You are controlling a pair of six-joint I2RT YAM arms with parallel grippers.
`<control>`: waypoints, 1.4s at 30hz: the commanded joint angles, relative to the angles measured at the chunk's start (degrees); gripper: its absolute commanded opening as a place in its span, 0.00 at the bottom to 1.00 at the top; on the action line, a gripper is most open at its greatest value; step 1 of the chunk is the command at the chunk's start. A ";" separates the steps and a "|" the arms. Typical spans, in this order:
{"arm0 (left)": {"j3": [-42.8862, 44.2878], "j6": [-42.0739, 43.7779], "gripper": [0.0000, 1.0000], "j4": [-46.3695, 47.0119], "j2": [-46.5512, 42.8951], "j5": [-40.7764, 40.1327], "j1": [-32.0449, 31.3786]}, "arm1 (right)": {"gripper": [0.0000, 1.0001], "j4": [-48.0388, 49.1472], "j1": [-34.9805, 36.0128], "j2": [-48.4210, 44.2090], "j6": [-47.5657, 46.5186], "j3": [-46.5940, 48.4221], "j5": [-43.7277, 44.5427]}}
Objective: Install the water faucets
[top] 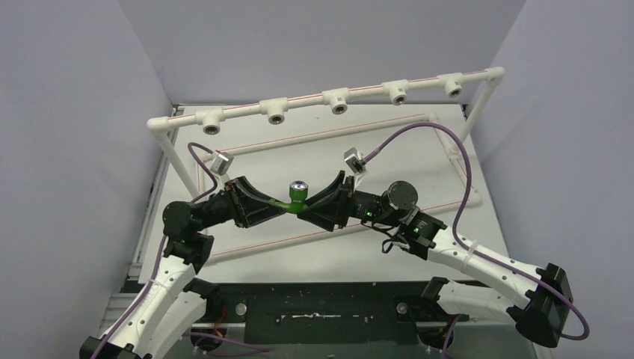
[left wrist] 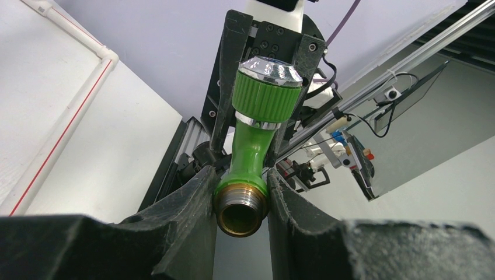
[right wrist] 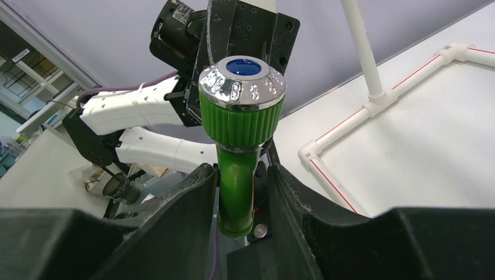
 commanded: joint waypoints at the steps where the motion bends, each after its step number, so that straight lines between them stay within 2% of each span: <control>1: 0.35 -0.41 0.00 4.22 -0.48 0.02 -0.33 | 0.37 4.36 0.32 -1.02 -0.14 0.16 -0.76; 6: 0.22 -0.39 0.00 4.33 -0.49 -0.05 -0.33 | 0.33 3.97 0.28 -0.31 -0.22 0.43 -1.59; 8: 0.24 -0.32 0.00 4.35 -0.38 -0.06 -0.33 | 0.27 3.67 0.32 -0.07 -0.42 0.68 -1.99; 10: 0.27 -0.32 0.00 4.39 -0.25 -0.06 -0.33 | 0.04 3.34 0.29 0.20 -0.75 0.93 -2.45; 11: 0.27 -0.32 0.00 4.32 -0.17 -0.07 -0.33 | 0.00 3.04 0.31 0.36 -0.92 1.09 -2.58; 15: 0.42 -0.33 0.00 3.94 0.49 -0.15 -0.33 | 0.00 2.14 0.37 -0.30 -1.63 1.01 -1.42; 19: 1.15 1.88 0.35 0.93 0.39 -0.18 -0.29 | 0.00 0.65 0.32 -1.18 -3.08 1.63 -0.68; 21: 2.82 5.33 0.54 -4.42 -0.07 -0.36 -0.25 | 0.00 -1.05 0.31 -1.38 -3.97 2.48 -0.58; 22: 4.56 8.33 0.60 -8.75 -0.20 -0.47 -0.30 | 0.00 -1.98 0.32 -1.66 -4.22 2.81 -0.44; 24: 7.53 12.91 0.65 -15.65 -0.02 -0.86 -0.33 | 0.00 -3.95 0.05 -2.21 -5.17 3.76 -0.32; 28: 14.24 22.84 0.68 -29.88 1.11 -2.29 -0.29 | 0.00 -10.73 -0.22 -3.31 -8.93 7.58 0.85; 30: 18.15 28.79 0.81 -37.54 2.01 -3.94 -0.24 | 0.00 -15.00 -0.53 -4.13 -11.27 9.47 2.29; 36: 32.26 46.38 0.83 -61.00 6.01 -12.72 -0.17 | 0.00 -25.07 -2.42 -6.36 -17.16 14.18 6.85; 42: 48.01 56.39 0.82 -73.07 11.78 -27.39 -0.15 | 0.00 -32.15 -4.66 -5.91 -22.27 18.40 9.94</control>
